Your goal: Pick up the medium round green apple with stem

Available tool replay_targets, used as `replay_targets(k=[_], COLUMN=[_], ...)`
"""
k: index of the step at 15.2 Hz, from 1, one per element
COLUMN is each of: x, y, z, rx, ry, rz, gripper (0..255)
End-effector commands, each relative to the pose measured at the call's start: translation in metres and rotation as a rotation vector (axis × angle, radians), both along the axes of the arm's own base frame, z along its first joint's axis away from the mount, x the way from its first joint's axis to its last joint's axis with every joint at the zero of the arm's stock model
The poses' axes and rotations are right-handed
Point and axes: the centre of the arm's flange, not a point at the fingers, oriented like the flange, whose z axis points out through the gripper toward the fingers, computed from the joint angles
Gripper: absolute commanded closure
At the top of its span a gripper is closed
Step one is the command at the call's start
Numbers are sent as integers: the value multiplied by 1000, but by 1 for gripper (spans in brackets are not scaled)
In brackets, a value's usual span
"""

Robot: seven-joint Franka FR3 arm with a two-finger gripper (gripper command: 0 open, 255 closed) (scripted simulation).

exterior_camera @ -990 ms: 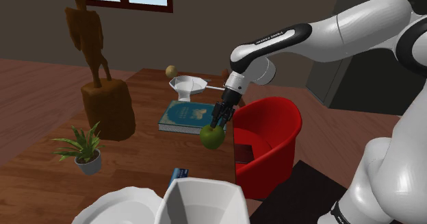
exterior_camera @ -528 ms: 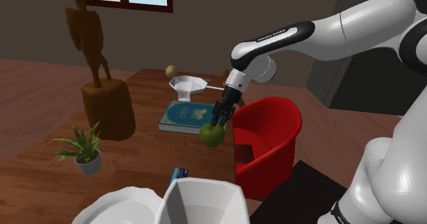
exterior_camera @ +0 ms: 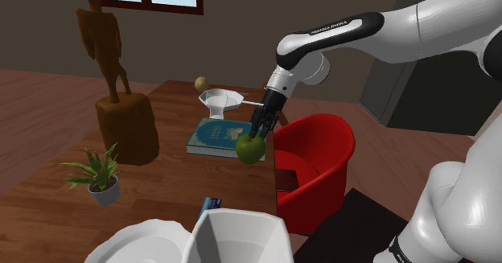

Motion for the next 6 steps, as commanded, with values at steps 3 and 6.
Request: replay_targets(k=[3, 6], x=[1, 1], y=[0, 0], z=[21, 27], rx=[0, 0], ry=[0, 0], rz=[0, 0], gripper=[255, 255])
